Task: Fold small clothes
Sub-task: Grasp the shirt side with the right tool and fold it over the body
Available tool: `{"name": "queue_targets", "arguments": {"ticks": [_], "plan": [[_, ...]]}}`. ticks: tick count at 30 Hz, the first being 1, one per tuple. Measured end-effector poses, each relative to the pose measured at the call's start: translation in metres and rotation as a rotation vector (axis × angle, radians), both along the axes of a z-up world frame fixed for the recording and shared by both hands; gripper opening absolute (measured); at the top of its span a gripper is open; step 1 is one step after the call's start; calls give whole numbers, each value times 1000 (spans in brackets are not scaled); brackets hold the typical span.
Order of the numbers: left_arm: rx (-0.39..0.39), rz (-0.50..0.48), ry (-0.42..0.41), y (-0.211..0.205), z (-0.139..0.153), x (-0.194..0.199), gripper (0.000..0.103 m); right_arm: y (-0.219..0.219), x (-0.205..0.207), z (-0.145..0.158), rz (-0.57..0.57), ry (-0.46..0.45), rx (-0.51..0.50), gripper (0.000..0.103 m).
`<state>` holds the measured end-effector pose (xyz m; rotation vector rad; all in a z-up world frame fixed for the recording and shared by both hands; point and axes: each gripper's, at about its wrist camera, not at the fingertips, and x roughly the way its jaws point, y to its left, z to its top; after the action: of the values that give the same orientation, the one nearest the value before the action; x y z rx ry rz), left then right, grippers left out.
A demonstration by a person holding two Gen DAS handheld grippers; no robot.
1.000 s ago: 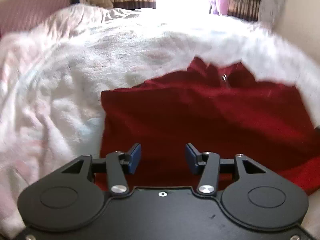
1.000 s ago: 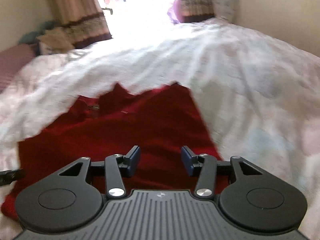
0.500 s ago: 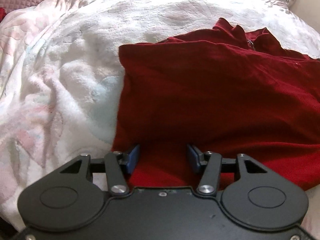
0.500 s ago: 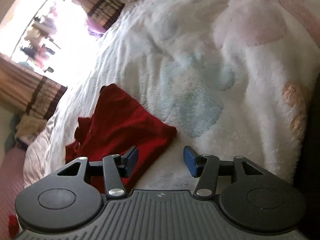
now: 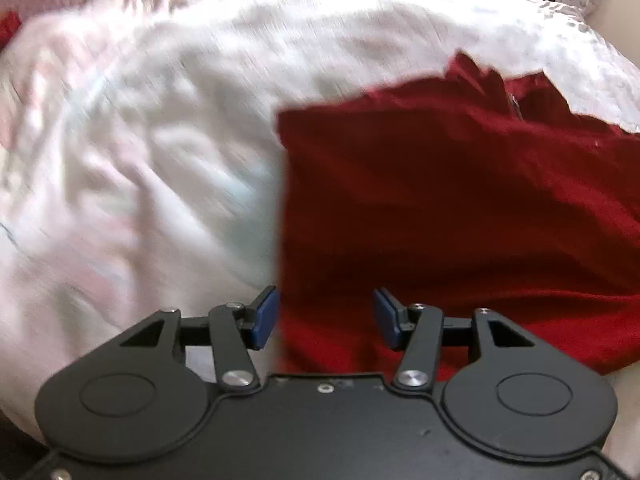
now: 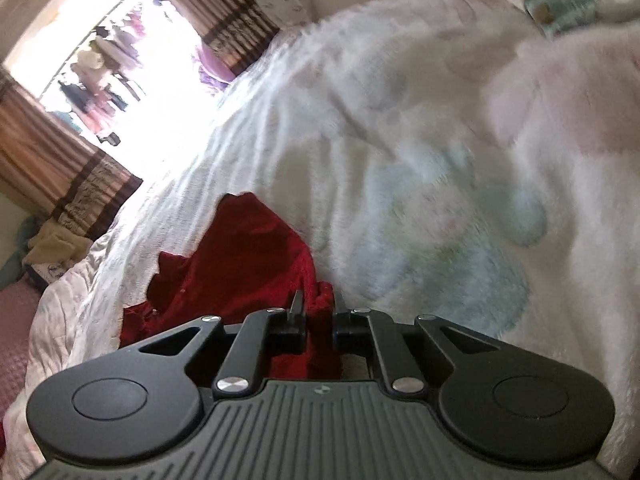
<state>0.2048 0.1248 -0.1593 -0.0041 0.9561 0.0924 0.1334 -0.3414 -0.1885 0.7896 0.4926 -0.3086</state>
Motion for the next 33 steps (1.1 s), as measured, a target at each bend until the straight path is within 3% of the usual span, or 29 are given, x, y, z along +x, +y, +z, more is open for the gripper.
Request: {"name": "queue_targets", "arguments": {"ticks": [2,5,11,15,22,26,29,33], "plan": [[25,21,-17,21,13,-3,53,6,-1,9,8,-9,-41,10],[-43,88,-20,60,14,-5,53,17,2,17,10,-9,-101,10],[-60,134,-8,85,9,-11,53,46,15,35,49,-13,-172,10],[-144,123,-32,95,17,-15,53,91,29,53,140,-39,-239,10],[-165,158,-31,106,17,-16,53,208,49,84,397,-140,-279,10],[-173,171,-32,108,15,-16,53,279,44,68,586,-145,-247,10],[-171,166,-27,107,14,-16,53,326,36,33,718,-66,-285,10],[-164,158,-20,104,13,-16,53,339,33,-11,740,45,-344,10]]}}
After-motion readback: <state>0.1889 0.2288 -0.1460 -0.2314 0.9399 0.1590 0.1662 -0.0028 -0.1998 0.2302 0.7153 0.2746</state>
